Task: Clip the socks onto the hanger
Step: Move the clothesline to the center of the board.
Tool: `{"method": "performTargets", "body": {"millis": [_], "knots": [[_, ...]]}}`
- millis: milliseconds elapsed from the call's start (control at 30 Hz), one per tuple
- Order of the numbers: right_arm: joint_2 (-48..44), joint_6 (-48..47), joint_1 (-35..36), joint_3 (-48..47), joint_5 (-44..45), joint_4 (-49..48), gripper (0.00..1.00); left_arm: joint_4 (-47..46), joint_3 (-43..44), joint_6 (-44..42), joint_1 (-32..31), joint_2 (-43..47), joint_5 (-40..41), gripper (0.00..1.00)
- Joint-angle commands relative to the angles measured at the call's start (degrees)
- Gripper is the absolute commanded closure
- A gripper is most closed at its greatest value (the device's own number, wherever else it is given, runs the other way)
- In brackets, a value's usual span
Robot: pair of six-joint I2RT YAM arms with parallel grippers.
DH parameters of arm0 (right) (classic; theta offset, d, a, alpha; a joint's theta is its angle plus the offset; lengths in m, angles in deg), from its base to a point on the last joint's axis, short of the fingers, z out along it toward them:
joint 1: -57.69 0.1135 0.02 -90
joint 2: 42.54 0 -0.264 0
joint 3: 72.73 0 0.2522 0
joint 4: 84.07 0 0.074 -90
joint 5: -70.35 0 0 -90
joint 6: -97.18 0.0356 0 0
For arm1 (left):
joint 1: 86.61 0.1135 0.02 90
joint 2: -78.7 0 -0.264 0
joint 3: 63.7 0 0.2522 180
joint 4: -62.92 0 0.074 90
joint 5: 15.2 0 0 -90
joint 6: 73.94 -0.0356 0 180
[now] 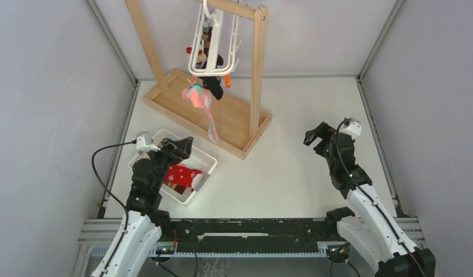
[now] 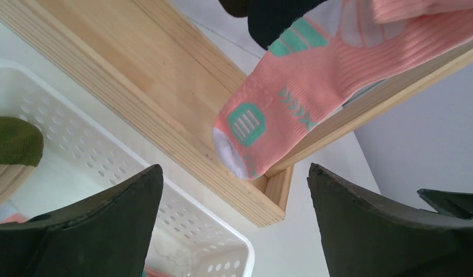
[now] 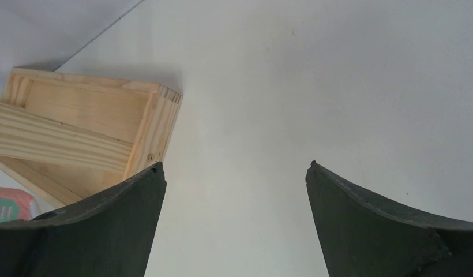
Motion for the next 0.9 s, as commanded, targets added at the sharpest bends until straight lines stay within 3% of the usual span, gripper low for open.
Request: {"method": "performTargets", "body": {"millis": [0,600,867], "knots": [[0.72,0.79,0.00,0.00,0.04,-0.62,0.03,0.73,0.30,-1.94,-0.19,1.73,1.63,0.02],[3.18,0.67,-0.24,0.77,-1.38,-2.52,0.07,-0.08,0.70,-1.36,-0.20,-3.14,1.63,0.02],[10.06,-1.82,3.06,-2.45,-5.76,-4.72,0.09,4.69,1.58,1.74,-0.18,-5.40,12.18,0.02]]}}
